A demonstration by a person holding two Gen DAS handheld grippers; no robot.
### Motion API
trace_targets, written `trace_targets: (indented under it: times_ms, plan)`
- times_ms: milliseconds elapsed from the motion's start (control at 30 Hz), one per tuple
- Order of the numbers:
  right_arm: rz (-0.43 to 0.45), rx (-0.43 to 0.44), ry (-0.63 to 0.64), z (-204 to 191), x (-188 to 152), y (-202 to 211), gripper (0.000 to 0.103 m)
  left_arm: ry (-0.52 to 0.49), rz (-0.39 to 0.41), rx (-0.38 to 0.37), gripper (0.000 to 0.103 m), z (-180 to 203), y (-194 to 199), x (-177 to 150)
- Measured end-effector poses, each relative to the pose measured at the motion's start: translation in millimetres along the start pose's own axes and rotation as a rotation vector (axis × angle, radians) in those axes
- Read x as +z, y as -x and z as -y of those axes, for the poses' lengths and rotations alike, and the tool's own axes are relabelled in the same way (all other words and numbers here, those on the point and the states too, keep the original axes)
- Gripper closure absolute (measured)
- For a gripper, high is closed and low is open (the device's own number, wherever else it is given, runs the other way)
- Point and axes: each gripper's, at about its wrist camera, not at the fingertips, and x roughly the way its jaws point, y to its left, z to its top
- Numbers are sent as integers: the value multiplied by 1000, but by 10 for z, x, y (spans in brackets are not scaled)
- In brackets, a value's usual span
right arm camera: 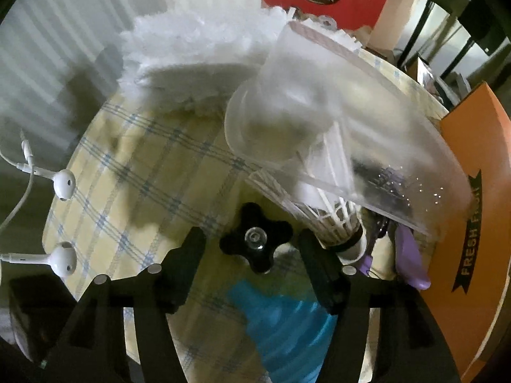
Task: Organize objects
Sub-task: 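Grasp the black star-shaped knob with the right gripper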
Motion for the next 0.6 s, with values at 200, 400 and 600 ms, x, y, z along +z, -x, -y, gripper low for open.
trace_targets:
  times_ms: [200, 400, 600]
  plan:
    - [11, 27, 2, 23, -49, 50, 58, -6, -16, -5, 100, 56, -51, -5]
    - [66, 67, -4, 78, -54, 316, 58, -44, -20, -16, 100, 235, -42, 9]
    - [143, 55, -16, 220, -108, 756, 58, -94, -1, -51, 100, 533, 45, 75]
